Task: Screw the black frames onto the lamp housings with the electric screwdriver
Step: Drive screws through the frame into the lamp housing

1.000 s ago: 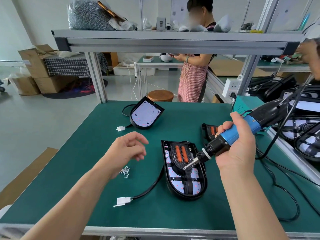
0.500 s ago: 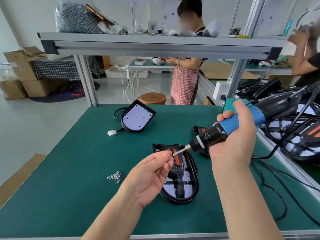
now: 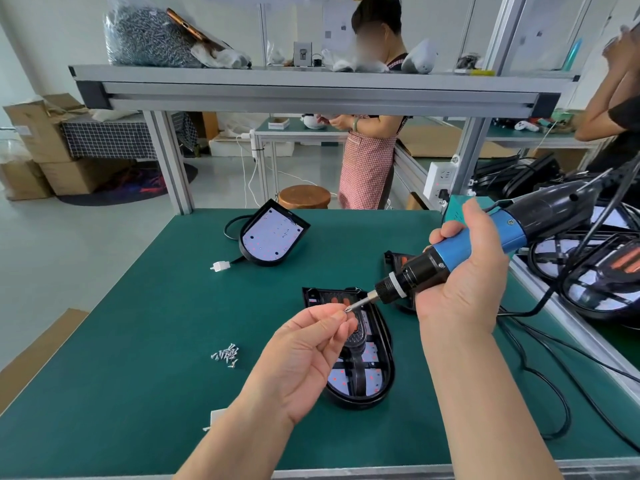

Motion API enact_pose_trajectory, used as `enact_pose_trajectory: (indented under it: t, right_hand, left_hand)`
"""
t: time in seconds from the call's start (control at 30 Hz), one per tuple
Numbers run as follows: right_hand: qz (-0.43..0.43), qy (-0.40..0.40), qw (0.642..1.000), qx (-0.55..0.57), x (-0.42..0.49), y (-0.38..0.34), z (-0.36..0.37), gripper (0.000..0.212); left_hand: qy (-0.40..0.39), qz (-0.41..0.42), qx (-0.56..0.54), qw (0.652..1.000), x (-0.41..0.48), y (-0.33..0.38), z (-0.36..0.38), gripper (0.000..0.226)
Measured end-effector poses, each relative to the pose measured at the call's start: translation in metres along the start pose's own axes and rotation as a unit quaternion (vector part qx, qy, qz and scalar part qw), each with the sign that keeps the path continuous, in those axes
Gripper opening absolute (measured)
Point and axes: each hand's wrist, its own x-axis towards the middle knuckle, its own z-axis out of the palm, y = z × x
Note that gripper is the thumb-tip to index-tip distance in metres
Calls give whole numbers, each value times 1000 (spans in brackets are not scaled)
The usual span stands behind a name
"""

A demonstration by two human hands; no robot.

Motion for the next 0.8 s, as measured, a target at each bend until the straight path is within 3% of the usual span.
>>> enact_pose_trajectory:
  t: [0.37,0.5,0.63,0.73,0.8]
  right_hand:
    - [5,66,998,-20,-1,5,-2,24]
    - [22,81,996,-22,4,10,-5,27]
    - [42,73,996,-25,13,17,-5,26]
    - [45,62,997,-19,25,22,1,20]
    - [39,49,998,-19,32,28,7,19]
  left_hand:
    - [17,177,105,978,-2,-17,4,15]
    - [6,192,145,971,2,-17,-2,12]
    - [-8,204,233,951,7,-17,-12,47]
    - [94,255,361,892,18,-11,-27,62]
    - [155,239,444,850,27,-6,-34,73]
